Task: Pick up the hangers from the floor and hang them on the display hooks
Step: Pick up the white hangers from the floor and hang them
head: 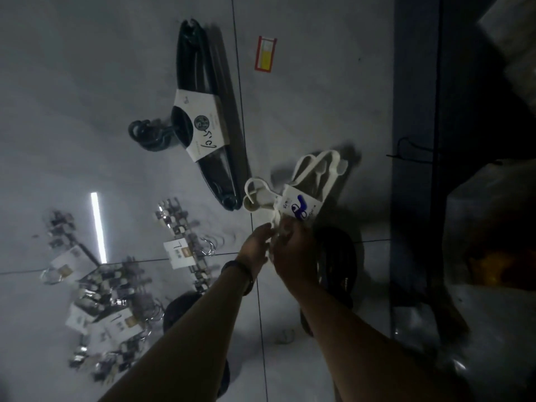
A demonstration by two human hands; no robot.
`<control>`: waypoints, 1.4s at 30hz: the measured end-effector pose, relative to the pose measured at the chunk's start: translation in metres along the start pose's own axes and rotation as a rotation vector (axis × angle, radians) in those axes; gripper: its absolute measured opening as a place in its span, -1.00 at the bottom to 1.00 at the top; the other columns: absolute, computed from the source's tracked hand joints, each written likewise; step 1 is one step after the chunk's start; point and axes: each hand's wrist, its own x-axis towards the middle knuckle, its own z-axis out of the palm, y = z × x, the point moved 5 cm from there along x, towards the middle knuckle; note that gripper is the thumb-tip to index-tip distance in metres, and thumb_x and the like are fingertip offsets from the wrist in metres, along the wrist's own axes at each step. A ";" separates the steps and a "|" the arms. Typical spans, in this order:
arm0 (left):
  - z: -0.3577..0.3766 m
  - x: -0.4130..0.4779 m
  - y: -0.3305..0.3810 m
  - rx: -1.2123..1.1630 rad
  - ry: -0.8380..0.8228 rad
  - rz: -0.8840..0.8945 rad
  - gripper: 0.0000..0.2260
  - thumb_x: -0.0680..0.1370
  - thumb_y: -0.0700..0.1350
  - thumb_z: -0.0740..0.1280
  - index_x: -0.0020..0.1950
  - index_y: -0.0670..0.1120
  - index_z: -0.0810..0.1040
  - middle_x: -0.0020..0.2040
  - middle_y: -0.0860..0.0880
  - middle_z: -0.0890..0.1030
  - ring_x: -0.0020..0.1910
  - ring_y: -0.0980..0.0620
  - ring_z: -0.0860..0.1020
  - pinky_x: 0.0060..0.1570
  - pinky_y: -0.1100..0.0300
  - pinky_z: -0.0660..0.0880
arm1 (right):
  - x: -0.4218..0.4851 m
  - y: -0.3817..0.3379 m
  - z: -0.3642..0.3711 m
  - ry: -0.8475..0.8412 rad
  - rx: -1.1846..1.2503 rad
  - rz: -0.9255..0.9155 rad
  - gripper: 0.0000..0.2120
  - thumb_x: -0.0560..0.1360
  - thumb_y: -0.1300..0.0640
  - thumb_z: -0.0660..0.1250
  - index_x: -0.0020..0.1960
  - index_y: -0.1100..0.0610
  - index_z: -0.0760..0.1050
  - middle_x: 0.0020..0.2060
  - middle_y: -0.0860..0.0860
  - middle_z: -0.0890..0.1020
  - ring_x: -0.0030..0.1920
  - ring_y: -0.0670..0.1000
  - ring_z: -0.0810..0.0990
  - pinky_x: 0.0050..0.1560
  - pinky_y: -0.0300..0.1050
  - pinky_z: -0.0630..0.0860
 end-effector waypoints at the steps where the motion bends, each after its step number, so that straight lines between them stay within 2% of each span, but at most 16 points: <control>1: 0.000 0.005 0.001 0.050 -0.003 0.014 -0.81 0.73 -0.04 0.16 0.12 0.01 0.57 0.10 0.02 0.63 0.12 -0.03 0.56 -0.03 0.12 0.44 | 0.003 0.000 -0.009 0.072 0.036 -0.021 -0.69 0.63 -0.05 0.21 0.18 0.15 0.52 0.03 0.07 0.67 0.04 0.01 0.69 0.02 -0.10 0.67; 3: 0.003 0.013 0.005 0.263 -0.024 0.080 -0.80 0.70 -0.02 0.27 0.26 -0.05 0.58 0.18 -0.02 0.65 0.23 -0.11 0.58 0.02 0.12 0.47 | 0.017 0.001 -0.030 0.183 -0.047 -0.054 -0.73 0.59 0.03 0.33 0.18 0.18 0.47 0.02 0.07 0.63 -0.05 -0.01 0.67 -0.09 -0.16 0.65; 6: 0.006 0.021 0.005 0.653 0.025 0.155 -0.64 0.67 -0.08 0.36 0.45 -0.08 0.46 0.16 -0.05 0.64 0.13 -0.05 0.62 0.09 0.08 0.57 | 0.052 -0.001 -0.052 0.222 -0.319 -0.134 -0.57 0.51 0.18 0.46 0.31 0.14 0.40 0.27 0.14 0.49 0.16 0.04 0.59 0.02 -0.12 0.66; 9: 0.004 0.035 -0.002 0.661 0.147 0.162 -0.69 0.66 -0.06 0.35 0.40 -0.06 0.49 0.21 -0.08 0.65 0.12 -0.10 0.65 0.15 -0.12 0.65 | 0.091 -0.006 -0.053 0.184 -0.329 -0.115 -0.39 0.45 0.13 0.53 0.40 0.10 0.33 0.37 0.14 0.44 0.26 0.08 0.54 0.03 -0.12 0.64; 12: 0.000 0.043 -0.009 0.595 0.202 0.145 -0.72 0.65 -0.04 0.33 0.35 0.01 0.51 0.17 -0.08 0.66 0.05 -0.11 0.68 0.05 -0.13 0.69 | 0.119 0.016 -0.043 0.073 -0.042 0.323 -0.23 0.35 -0.13 0.51 0.45 0.10 0.35 0.31 0.14 0.56 0.18 0.14 0.62 -0.01 0.06 0.67; 15: 0.002 0.042 -0.010 0.633 0.192 0.174 -0.72 0.64 -0.05 0.32 0.36 0.02 0.50 0.16 -0.08 0.65 0.06 -0.13 0.68 0.05 -0.14 0.69 | 0.118 0.033 -0.028 -0.178 0.078 0.528 -0.53 0.51 -0.17 0.40 0.27 0.12 0.57 0.09 0.13 0.69 0.04 0.17 0.69 0.08 0.10 0.66; 17: 0.002 0.039 -0.007 0.754 0.218 0.206 -0.73 0.64 -0.12 0.31 0.34 0.01 0.50 0.16 -0.08 0.64 0.10 -0.13 0.65 0.12 -0.13 0.66 | 0.120 0.033 -0.032 -0.184 -0.035 0.469 -0.61 0.59 -0.11 0.31 0.21 0.18 0.61 0.08 0.16 0.69 0.06 0.21 0.68 0.10 0.12 0.64; 20: -0.012 0.025 0.003 0.831 0.360 0.312 -0.57 0.59 -0.28 0.33 0.42 0.05 0.45 0.23 -0.05 0.61 0.15 -0.11 0.62 0.13 -0.10 0.66 | 0.116 0.025 -0.044 0.026 -0.065 0.354 -0.42 0.52 -0.12 0.40 0.39 0.25 0.47 0.25 0.24 0.61 0.23 0.25 0.62 0.18 0.10 0.61; 24: -0.046 0.003 0.031 1.062 0.430 0.509 -0.43 0.58 -0.38 0.29 0.52 0.07 0.41 0.23 -0.05 0.61 0.18 -0.08 0.59 0.15 -0.01 0.64 | 0.090 -0.031 -0.096 0.416 -0.409 -0.156 -0.33 0.41 -0.04 0.51 0.41 0.16 0.35 0.35 0.22 0.44 0.33 0.25 0.45 0.26 0.09 0.49; 26: -0.061 0.002 0.050 1.147 0.354 0.529 -0.37 0.59 -0.39 0.28 0.55 0.15 0.39 0.26 -0.02 0.61 0.18 -0.04 0.59 0.16 0.03 0.64 | 0.087 -0.046 -0.089 0.099 -0.626 -0.369 -0.42 0.43 -0.09 0.44 0.37 0.07 0.38 0.31 0.14 0.49 0.33 0.20 0.48 0.25 0.13 0.53; 28: -0.064 0.000 0.067 1.256 0.252 0.563 -0.34 0.61 -0.39 0.27 0.56 0.22 0.38 0.26 0.00 0.61 0.20 -0.04 0.60 0.15 0.09 0.62 | 0.084 -0.033 -0.065 -0.429 -0.546 -0.243 -0.61 0.51 -0.05 0.42 0.29 0.00 0.44 0.19 0.02 0.62 0.20 0.09 0.63 0.05 -0.01 0.65; 30: -0.055 -0.005 0.078 1.312 0.161 0.596 -0.42 0.64 -0.33 0.27 0.55 0.21 0.40 0.28 -0.02 0.61 0.22 -0.08 0.61 0.13 0.10 0.60 | 0.078 -0.022 -0.051 -0.637 -0.441 -0.100 -0.73 0.55 -0.12 0.42 0.18 -0.08 0.46 0.03 -0.09 0.67 0.01 -0.02 0.69 -0.13 -0.12 0.65; 33: -0.047 -0.013 0.077 1.021 0.237 0.654 -0.66 0.68 -0.19 0.31 0.42 0.08 0.53 0.32 -0.05 0.58 0.25 -0.06 0.60 0.19 0.10 0.60 | 0.085 -0.018 -0.059 -0.551 -0.419 -0.115 -0.58 0.56 -0.41 0.25 0.18 -0.12 0.51 -0.06 -0.14 0.69 -0.07 -0.07 0.68 -0.11 -0.02 0.66; 37: -0.042 -0.009 0.015 0.023 0.500 0.431 -0.65 0.55 0.20 0.33 0.26 0.10 0.42 0.25 -0.05 0.56 0.18 -0.12 0.61 0.19 -0.20 0.62 | 0.099 -0.009 -0.088 -0.391 -0.522 -0.159 -0.48 0.57 -0.47 0.14 0.17 -0.07 0.55 -0.16 -0.20 0.66 -0.18 -0.12 0.64 -0.24 -0.14 0.52; 39: -0.014 0.001 -0.009 -0.216 0.498 0.352 -0.74 0.57 0.16 0.28 0.20 0.10 0.45 0.15 -0.05 0.59 0.14 -0.15 0.60 0.15 -0.22 0.60 | 0.100 0.003 -0.094 -0.348 -0.602 -0.170 -0.41 0.52 -0.57 0.05 0.15 -0.15 0.54 -0.17 -0.19 0.64 -0.16 -0.06 0.64 -0.14 -0.06 0.59; 42: 0.008 0.015 -0.012 -0.443 0.597 0.336 -0.81 0.68 -0.11 0.22 0.27 -0.10 0.50 0.09 -0.06 0.58 0.12 -0.14 0.56 -0.04 0.13 0.50 | 0.109 0.031 -0.111 -0.262 -0.578 -0.089 -0.40 0.55 -0.52 0.08 0.13 -0.06 0.59 -0.16 -0.12 0.66 -0.15 0.01 0.64 -0.02 0.06 0.62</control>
